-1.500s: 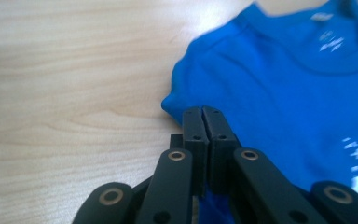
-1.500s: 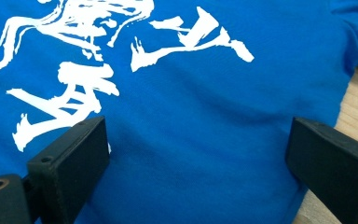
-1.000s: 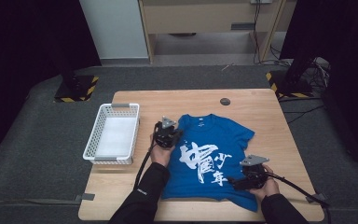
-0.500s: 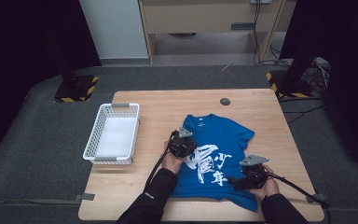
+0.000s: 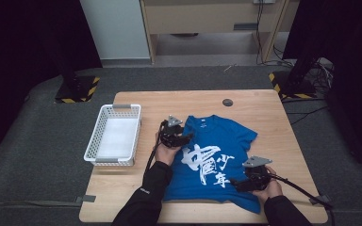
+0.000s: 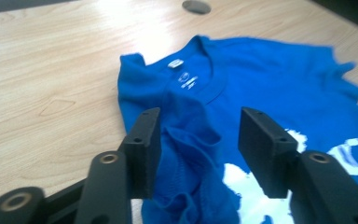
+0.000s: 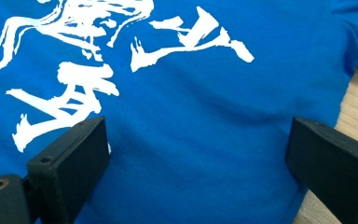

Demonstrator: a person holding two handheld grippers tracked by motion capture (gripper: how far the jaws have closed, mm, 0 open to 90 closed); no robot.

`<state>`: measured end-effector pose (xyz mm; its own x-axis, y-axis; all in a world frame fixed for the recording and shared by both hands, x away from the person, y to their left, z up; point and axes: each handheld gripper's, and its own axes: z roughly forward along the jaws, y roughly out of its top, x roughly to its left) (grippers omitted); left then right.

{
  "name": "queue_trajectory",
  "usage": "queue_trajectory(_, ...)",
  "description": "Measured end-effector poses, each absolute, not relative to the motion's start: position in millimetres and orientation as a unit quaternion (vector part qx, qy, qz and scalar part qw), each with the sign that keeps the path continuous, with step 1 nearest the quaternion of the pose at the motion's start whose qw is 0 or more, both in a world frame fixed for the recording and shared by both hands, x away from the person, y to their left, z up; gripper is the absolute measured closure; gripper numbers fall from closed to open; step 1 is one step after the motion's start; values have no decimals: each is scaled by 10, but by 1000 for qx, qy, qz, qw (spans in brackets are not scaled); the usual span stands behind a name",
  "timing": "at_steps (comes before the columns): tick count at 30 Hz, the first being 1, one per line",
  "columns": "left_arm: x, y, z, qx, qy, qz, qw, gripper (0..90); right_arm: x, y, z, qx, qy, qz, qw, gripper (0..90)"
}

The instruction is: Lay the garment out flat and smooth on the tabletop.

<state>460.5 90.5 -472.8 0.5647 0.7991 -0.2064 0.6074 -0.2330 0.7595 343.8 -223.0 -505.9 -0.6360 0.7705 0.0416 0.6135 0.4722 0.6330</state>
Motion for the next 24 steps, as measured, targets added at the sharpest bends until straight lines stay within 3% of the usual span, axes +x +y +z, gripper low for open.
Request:
queue_trajectory(11, 4847, 780, -4937, 791, 472, 98, 376, 413, 3438, -2230, -5059, 407, 849, 312, 126, 63)
queue_trajectory(24, 4840, 787, -4994, 806, 476, 91, 340, 693, 3438, -2228, -5057, 407, 849, 312, 126, 65)
